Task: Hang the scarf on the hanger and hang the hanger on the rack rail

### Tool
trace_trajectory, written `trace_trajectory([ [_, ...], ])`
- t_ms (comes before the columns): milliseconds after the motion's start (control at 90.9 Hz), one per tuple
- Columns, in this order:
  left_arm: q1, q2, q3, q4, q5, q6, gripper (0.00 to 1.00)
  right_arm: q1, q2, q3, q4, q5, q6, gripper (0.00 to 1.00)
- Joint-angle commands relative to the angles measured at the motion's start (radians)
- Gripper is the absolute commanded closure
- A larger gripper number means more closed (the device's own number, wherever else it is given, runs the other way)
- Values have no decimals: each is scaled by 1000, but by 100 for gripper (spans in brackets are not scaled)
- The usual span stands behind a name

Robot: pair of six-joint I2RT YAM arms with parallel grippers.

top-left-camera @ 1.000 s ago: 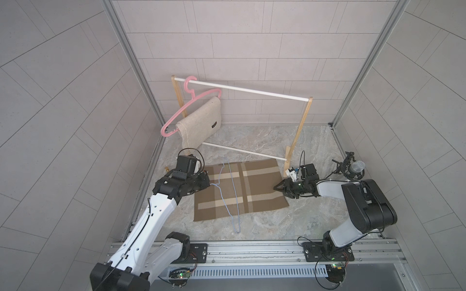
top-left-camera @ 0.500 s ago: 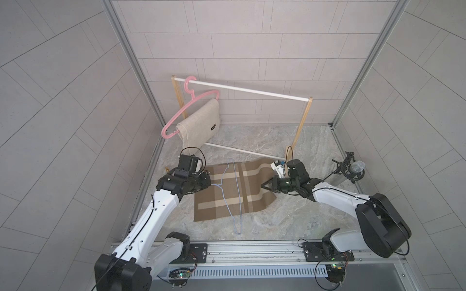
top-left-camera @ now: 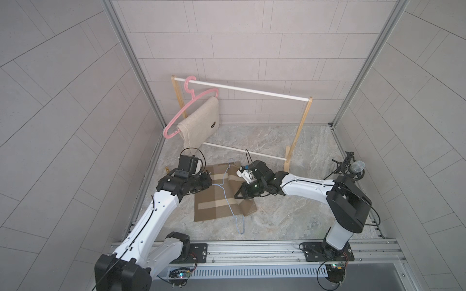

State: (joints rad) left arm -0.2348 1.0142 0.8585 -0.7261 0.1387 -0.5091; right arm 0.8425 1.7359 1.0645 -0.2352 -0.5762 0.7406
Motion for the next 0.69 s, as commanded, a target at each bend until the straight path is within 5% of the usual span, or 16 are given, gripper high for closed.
trace_trajectory([
  [0,5,-5,-7,2,16,-3,100,3,37,17,-126,17,-53,96],
  [385,5,0,11,32,150,-16,100,60,196,158,-98,-56,-83,92],
  [682,5,-5,14,25,131,-28,100,38,49,89,-85,-3,-95,64],
])
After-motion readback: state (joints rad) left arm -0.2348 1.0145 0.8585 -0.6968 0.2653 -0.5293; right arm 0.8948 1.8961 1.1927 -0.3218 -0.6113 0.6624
